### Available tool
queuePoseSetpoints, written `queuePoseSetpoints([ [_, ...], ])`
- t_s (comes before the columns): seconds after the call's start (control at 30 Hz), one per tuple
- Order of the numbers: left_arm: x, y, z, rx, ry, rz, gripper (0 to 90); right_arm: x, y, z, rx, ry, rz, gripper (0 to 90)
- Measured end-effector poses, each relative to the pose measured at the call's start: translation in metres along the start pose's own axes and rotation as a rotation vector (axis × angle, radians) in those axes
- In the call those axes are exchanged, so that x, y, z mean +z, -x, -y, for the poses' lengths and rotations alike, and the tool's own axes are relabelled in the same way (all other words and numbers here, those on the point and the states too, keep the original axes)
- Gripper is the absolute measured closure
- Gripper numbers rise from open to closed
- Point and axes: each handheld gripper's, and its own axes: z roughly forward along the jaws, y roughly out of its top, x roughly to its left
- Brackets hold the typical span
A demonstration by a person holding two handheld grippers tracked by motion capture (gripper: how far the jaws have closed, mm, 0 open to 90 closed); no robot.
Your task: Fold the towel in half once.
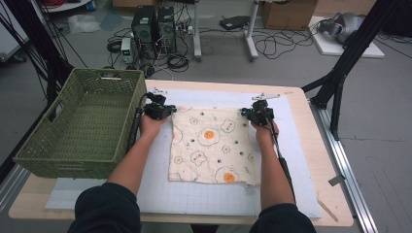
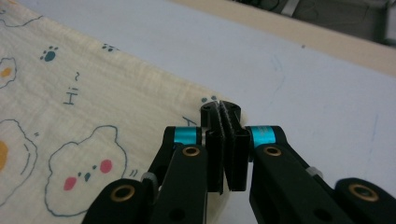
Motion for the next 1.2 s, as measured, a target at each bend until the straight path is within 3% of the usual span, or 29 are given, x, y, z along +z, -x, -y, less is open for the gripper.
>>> queuePoseSetpoints([
  [0.07,-0.004,0.0,-0.01,0.01,0.028,-0.005,87.1,-0.003,0.0,-0.003,0.004,0.027,0.013,89.0],
  [0.1,-0.006,0.0,-0.014,0.02,0.066,-0.009,87.0,-0.005,0.0,-0.004,0.015,0.046,0.017,89.0],
  [0.23,-0.013,-0.004,-0.022,0.005,0.075,-0.012,87.0,-0.015,0.001,-0.009,0.036,0.146,0.036,90.0],
  [0.27,-0.014,-0.005,-0.021,-0.011,0.077,-0.003,87.0,-0.018,0.001,-0.009,0.048,0.149,0.04,90.0],
  [0.37,-0.019,-0.005,-0.016,-0.021,0.09,0.019,87.0,-0.022,0.005,-0.009,0.042,0.133,0.034,90.0],
  [0.43,-0.018,-0.003,-0.012,-0.003,0.072,0.026,87.0,-0.023,0.006,-0.009,0.053,0.134,0.007,89.9],
  [0.5,-0.017,-0.002,-0.008,-0.01,0.063,0.029,87.0,-0.019,0.003,-0.008,0.049,0.111,-0.003,88.2],
  [0.6,-0.016,0.0,-0.006,-0.007,0.044,0.033,86.9,-0.007,0.0,-0.002,0.097,0.062,0.01,68.7],
  [0.67,-0.016,-0.001,-0.006,-0.009,0.036,0.033,86.9,0.004,-0.001,0.004,0.133,0.024,0.059,55.5],
  [0.73,-0.016,-0.001,-0.004,-0.015,0.03,0.035,86.8,0.013,0.0,0.01,0.171,0.003,0.079,52.2],
  [0.83,-0.016,-0.002,-0.001,-0.025,0.021,0.037,86.8,0.026,-0.002,0.009,0.175,-0.038,0.089,48.7],
  [0.9,-0.015,-0.001,0.003,-0.029,0.013,0.038,86.8,0.035,-0.007,0.002,0.131,-0.066,0.089,53.2],
  [0.97,-0.016,-0.001,0.004,-0.027,0.0,0.037,86.8,0.044,-0.015,-0.004,0.06,-0.105,0.083,65.2],
  [1.0,-0.017,-0.002,0.004,-0.023,0.001,0.034,86.8,0.045,-0.017,-0.008,0.046,-0.121,0.06,85.5],
  [1.03,-0.019,-0.003,0.003,-0.026,0.015,0.028,86.9,0.046,-0.02,-0.01,0.014,-0.128,0.05,86.7],
  [1.07,-0.021,-0.004,0.001,-0.03,0.033,0.02,86.9,0.046,-0.025,-0.015,-0.057,-0.16,0.079,87.4],
  [1.1,-0.024,-0.005,-0.001,-0.027,0.052,0.008,87.1,0.044,-0.028,-0.019,-0.076,-0.146,0.086,87.6],
  [1.2,-0.035,-0.007,-0.008,-0.018,0.087,-0.062,87.4,0.029,-0.029,-0.03,-0.053,0.019,0.076,87.5],
])
